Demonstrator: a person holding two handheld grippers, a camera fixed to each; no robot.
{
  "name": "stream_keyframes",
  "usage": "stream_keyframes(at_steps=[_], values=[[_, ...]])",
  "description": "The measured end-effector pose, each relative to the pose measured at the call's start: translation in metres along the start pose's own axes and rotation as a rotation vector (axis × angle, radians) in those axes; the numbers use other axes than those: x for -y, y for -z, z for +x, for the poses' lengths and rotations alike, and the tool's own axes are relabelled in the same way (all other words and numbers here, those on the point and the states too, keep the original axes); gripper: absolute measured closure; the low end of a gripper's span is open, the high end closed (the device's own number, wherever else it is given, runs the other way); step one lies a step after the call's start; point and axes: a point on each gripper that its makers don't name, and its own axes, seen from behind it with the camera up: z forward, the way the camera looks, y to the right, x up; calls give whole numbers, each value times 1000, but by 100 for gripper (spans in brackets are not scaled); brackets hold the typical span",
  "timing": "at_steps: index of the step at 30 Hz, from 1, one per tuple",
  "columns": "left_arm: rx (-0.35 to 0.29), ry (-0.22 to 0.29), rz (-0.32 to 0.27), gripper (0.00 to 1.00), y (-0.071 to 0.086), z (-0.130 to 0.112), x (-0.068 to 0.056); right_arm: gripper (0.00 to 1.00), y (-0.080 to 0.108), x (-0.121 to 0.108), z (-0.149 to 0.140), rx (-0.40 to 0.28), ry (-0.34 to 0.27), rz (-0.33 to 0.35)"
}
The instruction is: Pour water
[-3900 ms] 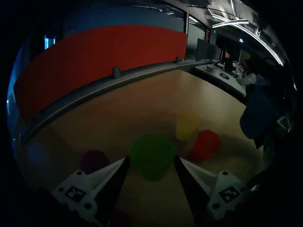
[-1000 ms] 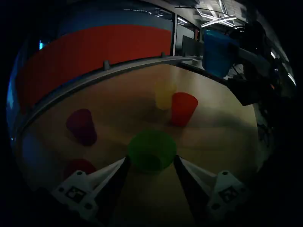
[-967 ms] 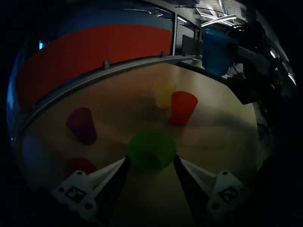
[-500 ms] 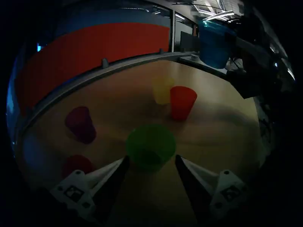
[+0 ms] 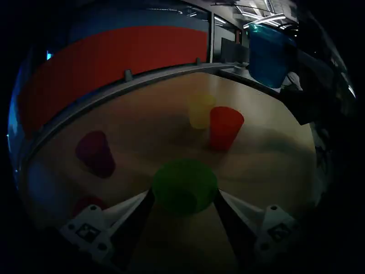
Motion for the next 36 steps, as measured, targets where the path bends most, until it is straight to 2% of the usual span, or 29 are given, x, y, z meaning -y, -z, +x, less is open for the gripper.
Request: stream_keyframes(at_steps=[8,14,20,29,36], values=[[-7,19,-3,15,-2,2,1,7,1,-1,0,2,2,-3],[-13,52,-13,15,-1,3,1,7,2,-2,0,0,0,-4],[-31,37,-11,15,4,8,1,7,2,-1,0,0,0,-6],[-119,-16,14,14,29,34,2,8,4,2,5,0,5,-10],[-243,-52,54,14,56,68,7,8,6,6,11,-7,13,-8]])
